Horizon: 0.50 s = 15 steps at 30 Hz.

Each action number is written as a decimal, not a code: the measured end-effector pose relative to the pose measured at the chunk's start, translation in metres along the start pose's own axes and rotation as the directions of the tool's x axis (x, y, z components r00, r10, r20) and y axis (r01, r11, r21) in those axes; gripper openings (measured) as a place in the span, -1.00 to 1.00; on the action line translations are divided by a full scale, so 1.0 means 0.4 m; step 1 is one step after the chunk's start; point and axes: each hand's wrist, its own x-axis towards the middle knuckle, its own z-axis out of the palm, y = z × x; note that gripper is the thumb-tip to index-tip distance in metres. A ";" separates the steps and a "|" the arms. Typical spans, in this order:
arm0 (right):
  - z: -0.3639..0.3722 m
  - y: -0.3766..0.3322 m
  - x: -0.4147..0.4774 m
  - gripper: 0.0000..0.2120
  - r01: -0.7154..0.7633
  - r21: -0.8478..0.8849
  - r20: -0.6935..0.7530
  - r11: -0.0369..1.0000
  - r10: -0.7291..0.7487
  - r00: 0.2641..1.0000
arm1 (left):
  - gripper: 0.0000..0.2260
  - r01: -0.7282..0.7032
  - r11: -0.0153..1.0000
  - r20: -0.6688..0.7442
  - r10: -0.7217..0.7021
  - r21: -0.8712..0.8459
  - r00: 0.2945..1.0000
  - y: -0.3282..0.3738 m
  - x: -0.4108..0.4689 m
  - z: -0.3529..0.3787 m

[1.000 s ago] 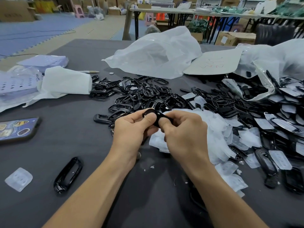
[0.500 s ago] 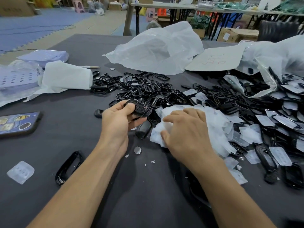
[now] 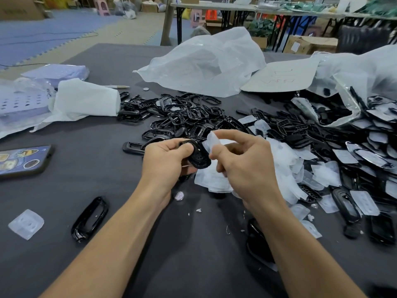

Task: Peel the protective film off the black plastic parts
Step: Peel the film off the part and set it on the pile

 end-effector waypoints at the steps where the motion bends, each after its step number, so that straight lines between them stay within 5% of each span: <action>1: 0.003 -0.003 0.000 -0.92 -0.064 0.104 0.053 0.993 0.059 0.997 | -0.81 -0.008 1.000 0.005 0.008 0.015 1.000 -0.001 -0.001 0.000; 5: 0.005 -0.006 0.000 -0.86 -0.203 0.261 0.204 0.944 0.151 0.967 | -0.82 -0.019 0.999 0.028 0.018 0.026 0.999 -0.002 -0.005 0.003; 15: 0.008 0.003 0.004 -0.89 -0.174 0.201 0.174 0.964 0.139 0.975 | -0.82 -0.027 1.000 0.055 0.027 0.010 0.998 0.000 -0.006 0.005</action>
